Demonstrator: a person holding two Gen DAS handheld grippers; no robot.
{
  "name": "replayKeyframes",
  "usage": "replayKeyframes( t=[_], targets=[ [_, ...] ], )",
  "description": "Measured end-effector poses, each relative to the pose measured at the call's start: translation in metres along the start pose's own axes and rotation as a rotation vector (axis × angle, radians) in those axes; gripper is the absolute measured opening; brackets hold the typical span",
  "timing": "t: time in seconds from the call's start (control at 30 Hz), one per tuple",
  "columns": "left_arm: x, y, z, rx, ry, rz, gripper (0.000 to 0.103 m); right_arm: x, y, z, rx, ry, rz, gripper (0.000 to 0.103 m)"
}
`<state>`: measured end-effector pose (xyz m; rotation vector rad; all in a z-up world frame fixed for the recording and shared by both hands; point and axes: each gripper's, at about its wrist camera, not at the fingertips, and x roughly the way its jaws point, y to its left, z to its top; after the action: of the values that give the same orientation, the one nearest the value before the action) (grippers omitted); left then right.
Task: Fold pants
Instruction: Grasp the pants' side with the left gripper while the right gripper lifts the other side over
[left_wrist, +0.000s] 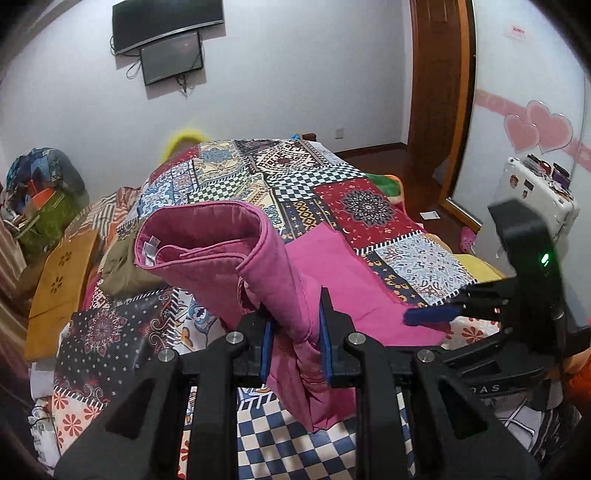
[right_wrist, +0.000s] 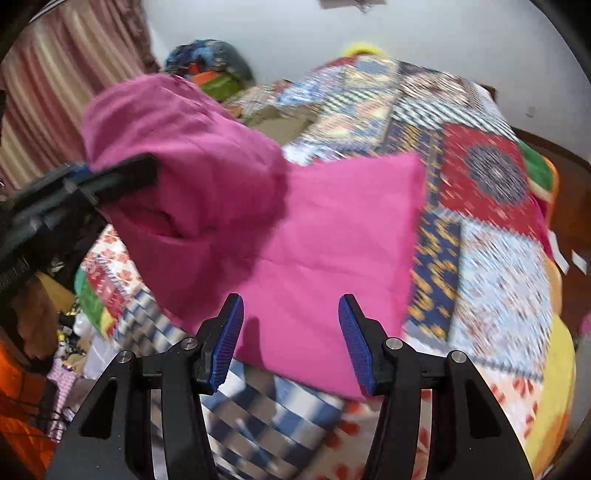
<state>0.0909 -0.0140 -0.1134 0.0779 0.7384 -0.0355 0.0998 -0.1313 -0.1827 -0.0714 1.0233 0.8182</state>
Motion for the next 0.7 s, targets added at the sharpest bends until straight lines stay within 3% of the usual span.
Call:
replayKeyframes(
  t=[0.07, 0.4, 0.7],
  targets=[
    [0.001, -0.004, 0.002, 0.004, 0.001, -0.02, 0.021, 0.013, -0.008, -0.01, 0.019, 0.034, -0.001, 0.051],
    [0.014, -0.038, 0.005, 0.101, 0.046, -0.082, 0.021, 0.016, -0.012, -0.006, 0.046, 0.009, 0.027, 0.052],
    [0.03, -0.056, 0.009, 0.114, 0.084, -0.144, 0.021, -0.03, -0.037, -0.015, 0.118, -0.075, -0.013, 0.052]
  ],
)
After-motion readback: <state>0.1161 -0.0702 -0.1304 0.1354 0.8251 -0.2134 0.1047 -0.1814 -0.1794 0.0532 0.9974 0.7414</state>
